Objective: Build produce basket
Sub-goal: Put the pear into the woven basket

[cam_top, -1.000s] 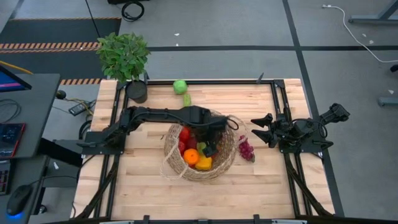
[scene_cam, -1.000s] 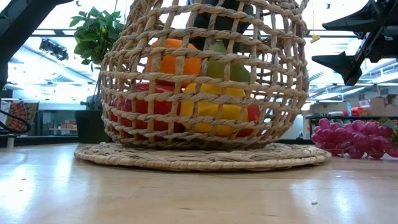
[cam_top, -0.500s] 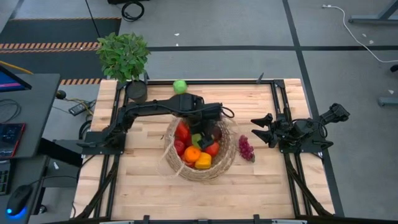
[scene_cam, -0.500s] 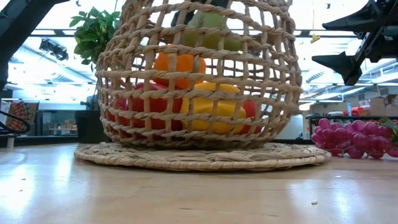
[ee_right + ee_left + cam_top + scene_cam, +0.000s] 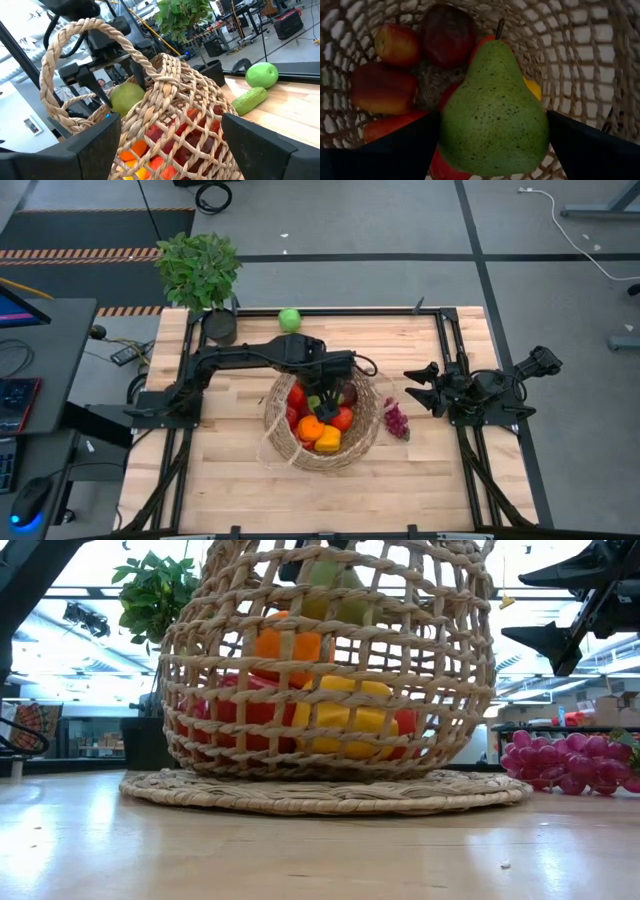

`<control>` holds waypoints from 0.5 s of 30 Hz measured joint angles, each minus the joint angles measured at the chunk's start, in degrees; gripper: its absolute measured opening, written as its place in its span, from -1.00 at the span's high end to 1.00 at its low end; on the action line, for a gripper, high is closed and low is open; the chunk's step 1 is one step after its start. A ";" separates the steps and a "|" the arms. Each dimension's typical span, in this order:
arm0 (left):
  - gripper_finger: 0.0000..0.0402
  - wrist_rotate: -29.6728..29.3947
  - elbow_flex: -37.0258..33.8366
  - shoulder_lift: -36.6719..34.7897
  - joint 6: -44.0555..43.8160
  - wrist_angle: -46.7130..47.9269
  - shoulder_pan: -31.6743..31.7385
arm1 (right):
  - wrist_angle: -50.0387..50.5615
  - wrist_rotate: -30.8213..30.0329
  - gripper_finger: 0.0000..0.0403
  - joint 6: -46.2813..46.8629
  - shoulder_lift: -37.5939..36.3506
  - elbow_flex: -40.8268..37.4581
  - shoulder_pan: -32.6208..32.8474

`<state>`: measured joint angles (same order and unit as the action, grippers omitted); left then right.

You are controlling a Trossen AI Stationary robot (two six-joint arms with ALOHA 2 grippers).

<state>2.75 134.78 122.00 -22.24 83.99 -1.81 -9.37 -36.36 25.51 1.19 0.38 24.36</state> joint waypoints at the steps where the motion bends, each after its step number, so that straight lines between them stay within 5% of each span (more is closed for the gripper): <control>1: -0.77 0.04 -0.02 -0.10 0.40 0.22 -0.22 | 0.00 0.00 -0.73 0.01 0.00 0.00 -0.01; 15: -0.77 -5.10 0.24 -4.79 4.18 -1.98 -0.64 | -6.58 0.08 -0.73 1.56 0.02 -0.02 -0.02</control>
<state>-2.35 135.02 117.21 -18.07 82.01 -2.45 -15.95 -36.28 27.06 1.21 0.36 24.34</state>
